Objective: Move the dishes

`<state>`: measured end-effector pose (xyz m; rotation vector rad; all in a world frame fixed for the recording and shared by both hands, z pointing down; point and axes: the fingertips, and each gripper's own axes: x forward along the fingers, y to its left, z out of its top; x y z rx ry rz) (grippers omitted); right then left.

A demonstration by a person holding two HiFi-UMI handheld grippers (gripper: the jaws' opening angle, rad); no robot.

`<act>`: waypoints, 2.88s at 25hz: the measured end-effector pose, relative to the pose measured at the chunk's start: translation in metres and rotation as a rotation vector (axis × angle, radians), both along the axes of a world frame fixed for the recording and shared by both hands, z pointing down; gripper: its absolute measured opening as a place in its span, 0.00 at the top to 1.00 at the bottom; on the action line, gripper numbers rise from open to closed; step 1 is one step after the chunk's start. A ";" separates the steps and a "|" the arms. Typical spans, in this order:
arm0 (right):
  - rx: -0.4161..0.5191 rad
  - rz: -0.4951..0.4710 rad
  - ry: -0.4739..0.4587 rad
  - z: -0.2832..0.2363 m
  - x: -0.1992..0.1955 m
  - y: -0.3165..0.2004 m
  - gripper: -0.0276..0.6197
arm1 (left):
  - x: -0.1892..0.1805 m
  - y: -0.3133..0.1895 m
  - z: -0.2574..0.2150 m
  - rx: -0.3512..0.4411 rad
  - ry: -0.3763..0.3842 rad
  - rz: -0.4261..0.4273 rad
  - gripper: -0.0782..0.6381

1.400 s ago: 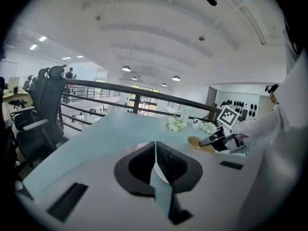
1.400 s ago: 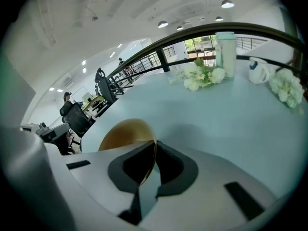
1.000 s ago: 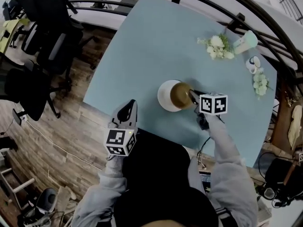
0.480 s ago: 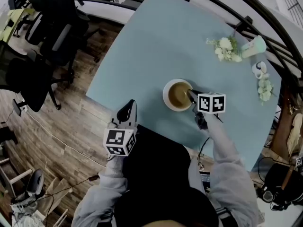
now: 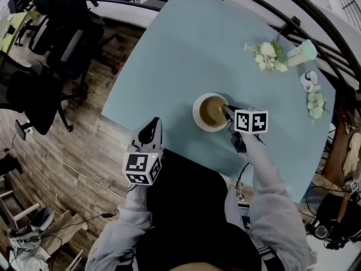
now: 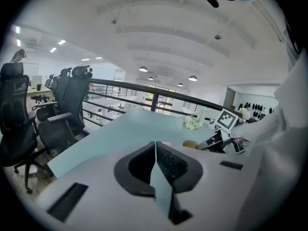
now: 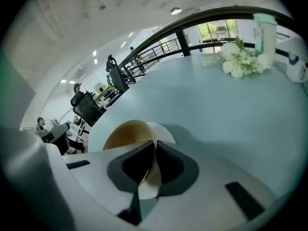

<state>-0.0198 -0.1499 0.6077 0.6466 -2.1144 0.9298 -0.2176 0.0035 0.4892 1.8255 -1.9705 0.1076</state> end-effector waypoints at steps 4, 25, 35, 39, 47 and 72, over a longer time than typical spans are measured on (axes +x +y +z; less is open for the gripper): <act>-0.011 0.011 -0.005 -0.001 0.001 0.002 0.90 | 0.003 0.000 0.000 -0.002 -0.001 0.006 0.86; 0.245 0.375 -0.191 -0.096 0.077 -0.020 0.94 | 0.034 -0.048 -0.027 0.070 -0.018 0.218 0.86; 0.422 0.626 -0.289 -0.167 0.158 -0.001 0.95 | 0.088 -0.090 -0.067 0.171 -0.024 0.395 0.86; 0.499 0.721 -0.325 -0.197 0.183 0.014 0.95 | 0.108 -0.102 -0.087 0.215 -0.027 0.461 0.86; 0.969 0.837 -0.171 -0.260 0.215 0.050 0.95 | 0.137 -0.114 -0.123 0.293 -0.020 0.543 0.86; 0.921 0.824 -0.042 -0.221 0.195 0.066 0.34 | 0.165 -0.099 -0.099 0.248 0.012 0.734 0.86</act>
